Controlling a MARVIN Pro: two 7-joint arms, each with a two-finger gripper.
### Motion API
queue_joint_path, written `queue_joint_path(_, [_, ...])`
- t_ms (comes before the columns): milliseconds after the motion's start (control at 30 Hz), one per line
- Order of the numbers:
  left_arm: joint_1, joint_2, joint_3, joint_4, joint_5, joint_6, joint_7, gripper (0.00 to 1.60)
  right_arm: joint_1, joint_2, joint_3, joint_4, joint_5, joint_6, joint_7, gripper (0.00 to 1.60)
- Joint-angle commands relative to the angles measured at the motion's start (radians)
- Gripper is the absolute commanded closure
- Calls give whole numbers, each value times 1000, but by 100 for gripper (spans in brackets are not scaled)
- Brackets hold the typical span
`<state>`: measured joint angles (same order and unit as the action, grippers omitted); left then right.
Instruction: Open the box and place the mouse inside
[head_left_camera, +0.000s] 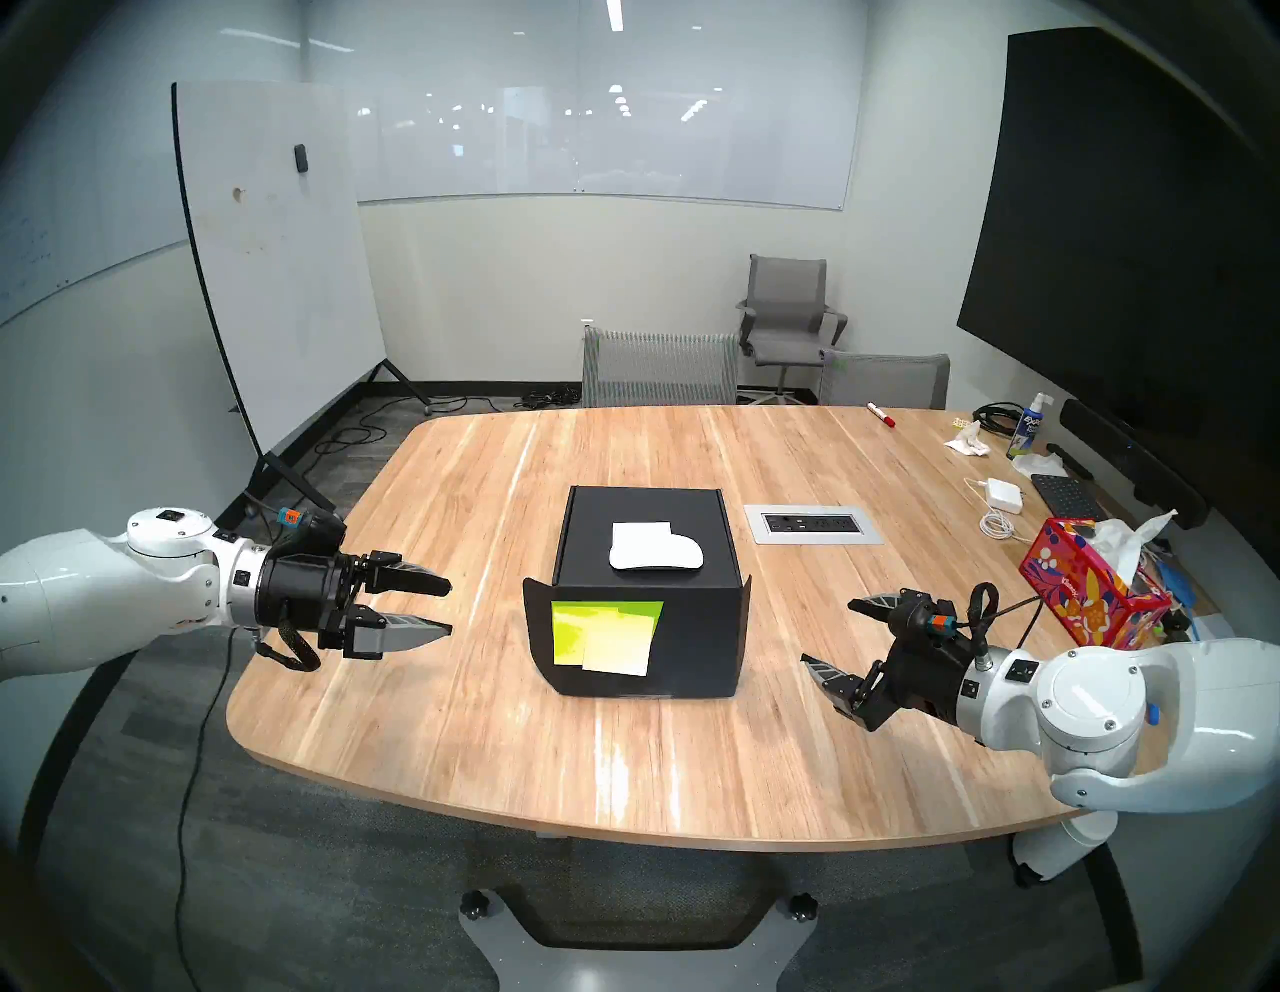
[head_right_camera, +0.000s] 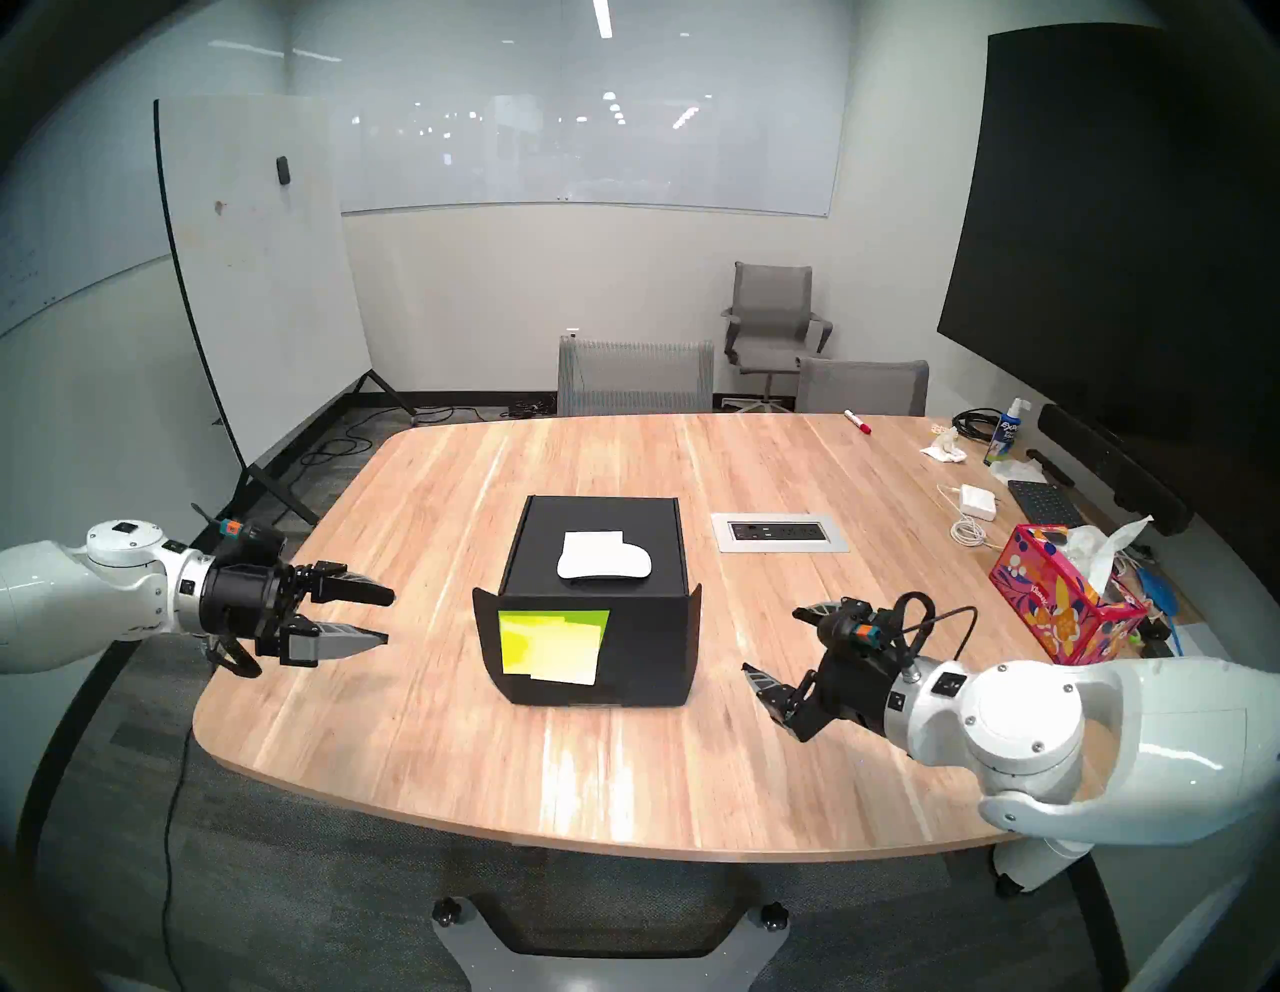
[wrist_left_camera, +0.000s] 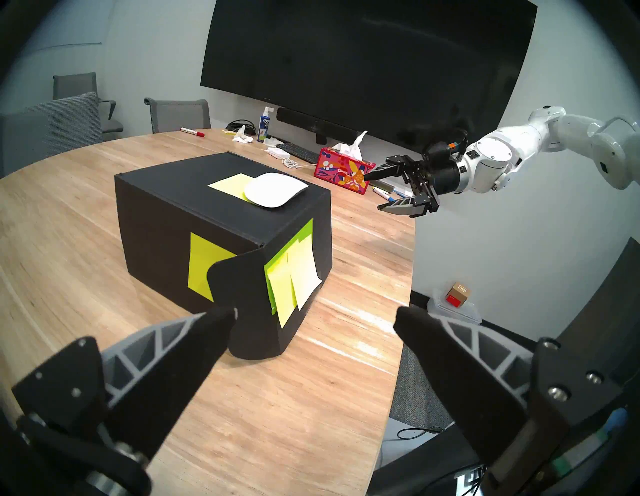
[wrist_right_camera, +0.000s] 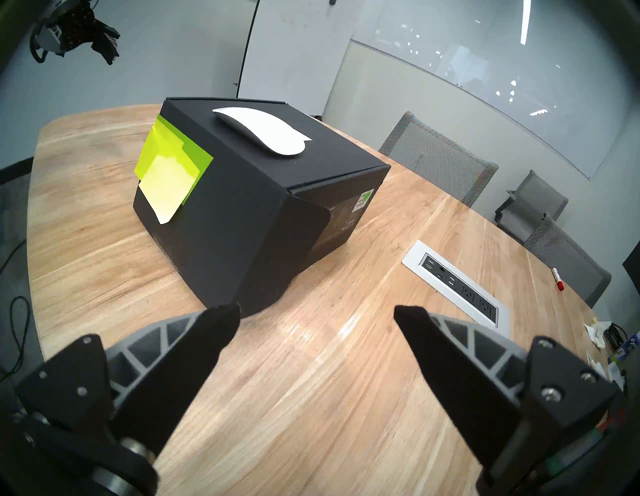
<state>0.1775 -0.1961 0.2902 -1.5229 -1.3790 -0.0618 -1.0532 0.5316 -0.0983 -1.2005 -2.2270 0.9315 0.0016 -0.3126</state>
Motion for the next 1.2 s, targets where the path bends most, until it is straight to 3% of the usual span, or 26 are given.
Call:
queue_joint_path(0, [-12, -1, -11, 0, -2, 0, 1, 0, 6, -10, 8, 9, 11, -2, 10, 0])
queue_joint_path(267, [-12, -1, -11, 0, -3, 0, 1, 0, 41, -4, 15, 14, 13, 17, 44, 0])
queue_joint_path(333, [-12, -1, -11, 0, -3, 0, 1, 0, 64, -5, 18, 14, 4, 72, 69, 0])
queue_joint_path(800, [-12, -1, -10, 0, -3, -1, 1, 0, 192, -5, 38, 25, -12, 160, 191, 0])
queue_joint_path(1167, [-12, -1, -10, 0, -3, -1, 1, 0, 254, -5, 40, 51, 66, 0, 244, 0])
